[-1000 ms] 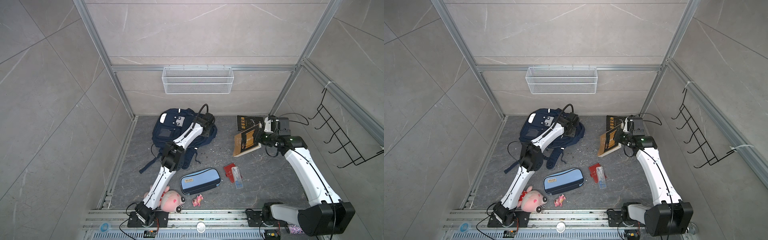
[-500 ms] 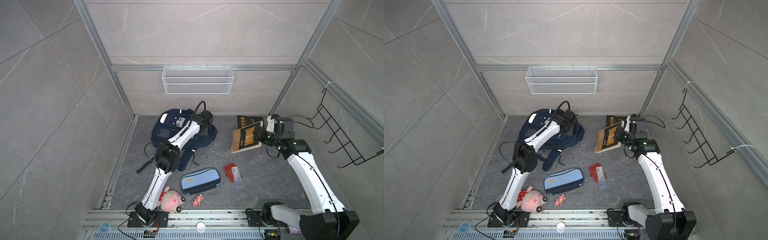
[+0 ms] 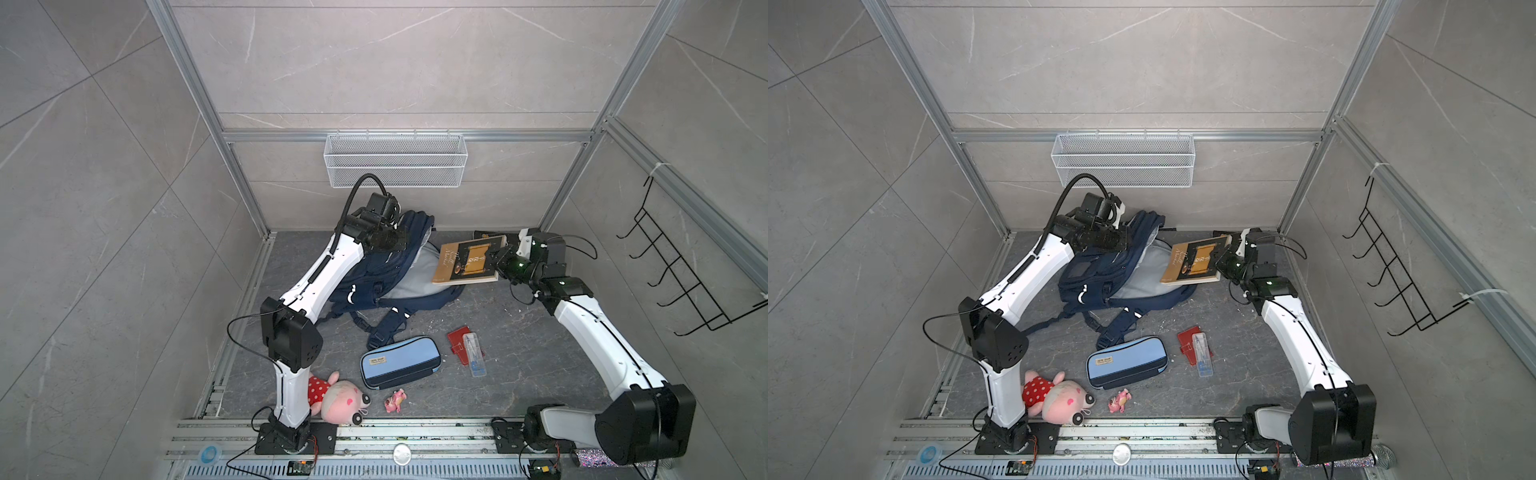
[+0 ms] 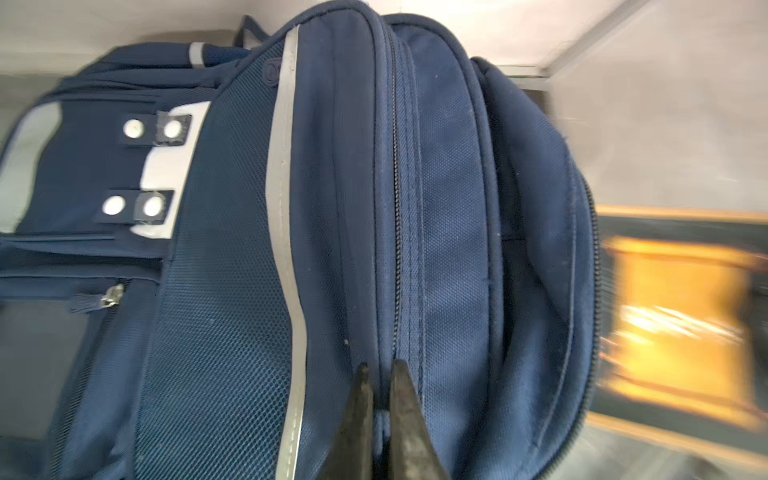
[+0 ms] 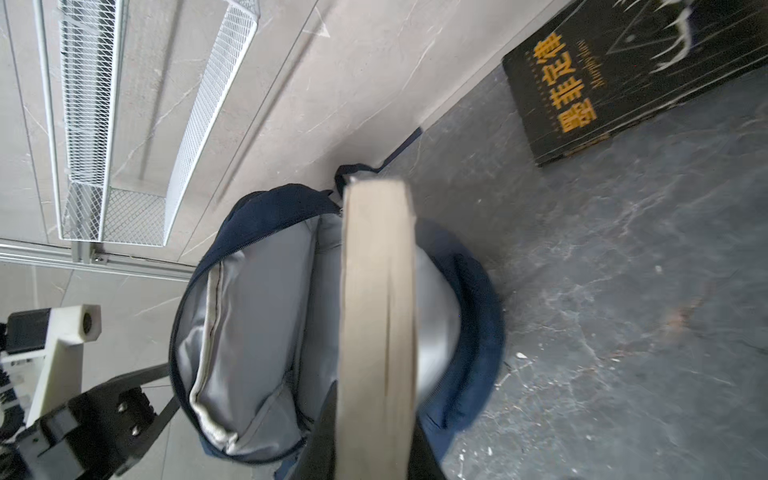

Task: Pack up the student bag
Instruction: 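Carry the book with the right gripper to the backpack while the left holds the opening, then lower the brown book into the backpack opening with the right gripper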

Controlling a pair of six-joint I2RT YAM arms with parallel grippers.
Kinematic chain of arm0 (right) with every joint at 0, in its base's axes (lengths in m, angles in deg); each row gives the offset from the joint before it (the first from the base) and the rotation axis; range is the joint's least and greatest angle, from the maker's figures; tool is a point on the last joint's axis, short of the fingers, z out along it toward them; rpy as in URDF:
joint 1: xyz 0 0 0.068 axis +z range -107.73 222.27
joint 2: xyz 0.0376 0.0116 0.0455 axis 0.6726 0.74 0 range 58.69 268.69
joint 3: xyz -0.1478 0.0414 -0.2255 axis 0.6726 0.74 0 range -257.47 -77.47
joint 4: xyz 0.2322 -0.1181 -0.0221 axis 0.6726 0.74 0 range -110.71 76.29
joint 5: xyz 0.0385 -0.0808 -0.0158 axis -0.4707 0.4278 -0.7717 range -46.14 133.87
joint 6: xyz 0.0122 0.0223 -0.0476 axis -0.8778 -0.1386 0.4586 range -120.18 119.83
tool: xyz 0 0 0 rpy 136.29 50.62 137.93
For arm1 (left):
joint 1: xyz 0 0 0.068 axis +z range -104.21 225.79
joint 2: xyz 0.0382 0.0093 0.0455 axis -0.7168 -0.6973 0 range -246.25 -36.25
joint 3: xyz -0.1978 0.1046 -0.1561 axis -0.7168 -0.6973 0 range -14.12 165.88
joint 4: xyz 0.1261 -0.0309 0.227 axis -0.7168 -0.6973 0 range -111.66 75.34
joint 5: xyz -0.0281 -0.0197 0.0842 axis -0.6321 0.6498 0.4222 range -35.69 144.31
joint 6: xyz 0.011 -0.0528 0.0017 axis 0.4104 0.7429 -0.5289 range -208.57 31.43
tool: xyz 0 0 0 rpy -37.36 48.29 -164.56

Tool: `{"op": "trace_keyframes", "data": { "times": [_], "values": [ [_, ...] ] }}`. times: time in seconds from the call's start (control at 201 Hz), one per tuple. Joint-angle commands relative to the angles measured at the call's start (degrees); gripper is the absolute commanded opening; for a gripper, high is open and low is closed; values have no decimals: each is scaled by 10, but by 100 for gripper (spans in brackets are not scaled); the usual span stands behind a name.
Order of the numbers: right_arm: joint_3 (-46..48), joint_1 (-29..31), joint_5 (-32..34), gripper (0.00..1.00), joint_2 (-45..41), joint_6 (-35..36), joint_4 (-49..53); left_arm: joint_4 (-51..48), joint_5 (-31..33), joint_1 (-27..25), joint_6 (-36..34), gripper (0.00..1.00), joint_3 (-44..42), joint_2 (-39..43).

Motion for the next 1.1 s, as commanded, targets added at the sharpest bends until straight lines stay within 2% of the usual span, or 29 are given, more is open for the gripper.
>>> {"op": "trace_keyframes", "data": {
  "times": [0.0, 0.194, 0.483, 0.712, 1.091],
  "values": [
    [13, 16, -26, 0, 22, -80, -120, 175, -113, 7, 53, 0, -27, 68],
    [18, 46, -28, 0, 93, -121, -204, 282, -179, 17, 134, 0, -82, 83],
    [11, 89, 9, 0, 213, -203, -333, 376, -202, 17, 219, 0, -92, 67],
    [-55, 133, 32, 0, 314, -214, -360, 424, -214, 17, 254, 0, -112, 61],
    [-105, 165, 54, 0, 432, -226, -393, 484, -234, 17, 296, 0, -136, 52]
  ]
}}
